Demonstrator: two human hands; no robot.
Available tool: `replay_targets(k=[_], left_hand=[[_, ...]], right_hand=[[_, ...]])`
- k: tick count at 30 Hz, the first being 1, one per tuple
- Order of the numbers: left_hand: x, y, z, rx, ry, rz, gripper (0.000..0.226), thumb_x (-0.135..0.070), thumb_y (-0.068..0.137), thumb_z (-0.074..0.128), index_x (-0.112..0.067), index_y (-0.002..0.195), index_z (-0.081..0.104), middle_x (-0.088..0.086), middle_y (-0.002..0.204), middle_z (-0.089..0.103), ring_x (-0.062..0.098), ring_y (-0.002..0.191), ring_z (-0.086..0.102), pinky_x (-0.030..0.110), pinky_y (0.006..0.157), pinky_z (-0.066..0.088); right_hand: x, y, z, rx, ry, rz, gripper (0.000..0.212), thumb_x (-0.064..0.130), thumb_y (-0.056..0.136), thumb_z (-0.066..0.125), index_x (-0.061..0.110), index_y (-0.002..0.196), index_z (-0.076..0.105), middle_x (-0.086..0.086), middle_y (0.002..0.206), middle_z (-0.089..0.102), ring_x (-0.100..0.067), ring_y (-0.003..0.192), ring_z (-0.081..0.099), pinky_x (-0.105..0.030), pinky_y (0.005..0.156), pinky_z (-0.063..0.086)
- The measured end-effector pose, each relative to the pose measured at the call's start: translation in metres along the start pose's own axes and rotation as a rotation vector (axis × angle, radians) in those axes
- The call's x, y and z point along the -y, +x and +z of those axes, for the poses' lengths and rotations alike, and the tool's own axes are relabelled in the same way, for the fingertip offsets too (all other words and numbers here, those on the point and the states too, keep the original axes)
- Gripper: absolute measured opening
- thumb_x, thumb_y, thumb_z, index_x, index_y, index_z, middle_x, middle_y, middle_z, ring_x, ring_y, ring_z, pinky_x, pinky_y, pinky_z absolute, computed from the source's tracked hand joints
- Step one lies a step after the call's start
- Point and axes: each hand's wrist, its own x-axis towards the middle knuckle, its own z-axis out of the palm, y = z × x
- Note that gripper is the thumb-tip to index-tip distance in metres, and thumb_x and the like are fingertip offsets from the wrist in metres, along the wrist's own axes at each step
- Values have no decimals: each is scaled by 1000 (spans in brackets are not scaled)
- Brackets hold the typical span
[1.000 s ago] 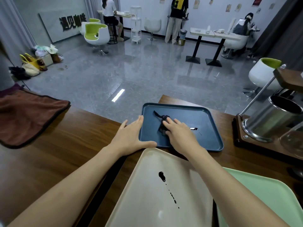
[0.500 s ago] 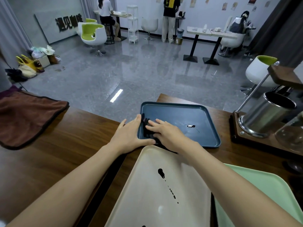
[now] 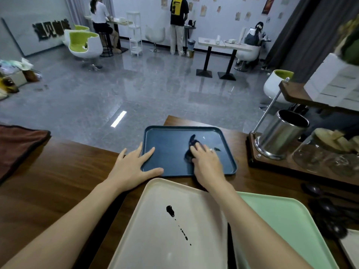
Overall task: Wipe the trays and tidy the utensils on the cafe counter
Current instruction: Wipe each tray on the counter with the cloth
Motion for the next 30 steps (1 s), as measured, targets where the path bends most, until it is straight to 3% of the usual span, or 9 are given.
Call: replay_targets(k=[3, 6, 9, 13, 15, 20, 25, 30], left_hand=[[5, 2, 4, -26, 26, -9, 99, -98, 73, 1, -50, 157, 20, 0, 170, 11, 10, 152, 24, 45, 127, 1], [7, 4, 5, -7, 40, -11, 97, -97, 73, 4, -51, 157, 20, -2, 170, 8, 11, 151, 26, 44, 127, 1], [6, 3, 2, 2, 32, -21, 88, -90, 77, 13, -51, 156, 22, -2, 170, 9, 10, 152, 25, 43, 127, -1], [3, 2, 1, 8, 37, -28, 87, -88, 77, 12, -51, 156, 22, -2, 170, 13, 8, 152, 22, 43, 127, -3], [2, 1, 1, 8, 33, -31, 87, -88, 77, 13, -52, 156, 21, -3, 170, 12, 8, 153, 21, 43, 127, -3], [0, 2, 3, 12, 8, -25, 88, -88, 76, 15, -51, 155, 24, -3, 170, 12, 9, 153, 21, 42, 127, -3], [4, 1, 1, -6, 8, -27, 88, -88, 77, 15, -50, 155, 25, -4, 169, 16, 9, 152, 24, 42, 127, -2], [6, 2, 4, -13, -6, -12, 87, -86, 78, 17, -49, 156, 25, -6, 169, 16, 5, 154, 16, 42, 127, -5]], right_hand=[[39, -2, 7, 57, 38, -174, 49, 17, 103, 44, 21, 151, 36, 0, 162, 30, -27, 148, 25, -43, 120, 20], [27, -7, 4, 54, 77, -263, 47, 17, 101, 47, 21, 148, 41, 3, 157, 37, -25, 141, 34, -42, 114, 33], [-25, 5, -2, -20, 56, -88, 43, 16, 98, 51, 19, 141, 49, 1, 147, 46, -27, 129, 46, -41, 103, 43], [-53, 32, 0, -37, -4, 132, 49, 18, 101, 47, 19, 149, 41, -2, 158, 38, -25, 143, 35, -42, 116, 34], [-34, 39, 2, -35, 16, 115, 49, 16, 99, 48, 17, 148, 43, -4, 159, 37, -28, 144, 33, -44, 116, 31], [1, 1, 2, 42, 62, -191, 46, 18, 102, 47, 21, 148, 43, 3, 159, 35, -25, 141, 34, -39, 115, 32], [-57, -4, -18, -29, -24, 52, 46, 21, 103, 45, 21, 149, 41, 2, 155, 40, -22, 133, 43, -36, 106, 40], [-53, 41, -10, -21, -37, 147, 45, 18, 103, 44, 13, 148, 42, -6, 154, 41, -27, 138, 40, -39, 111, 37]])
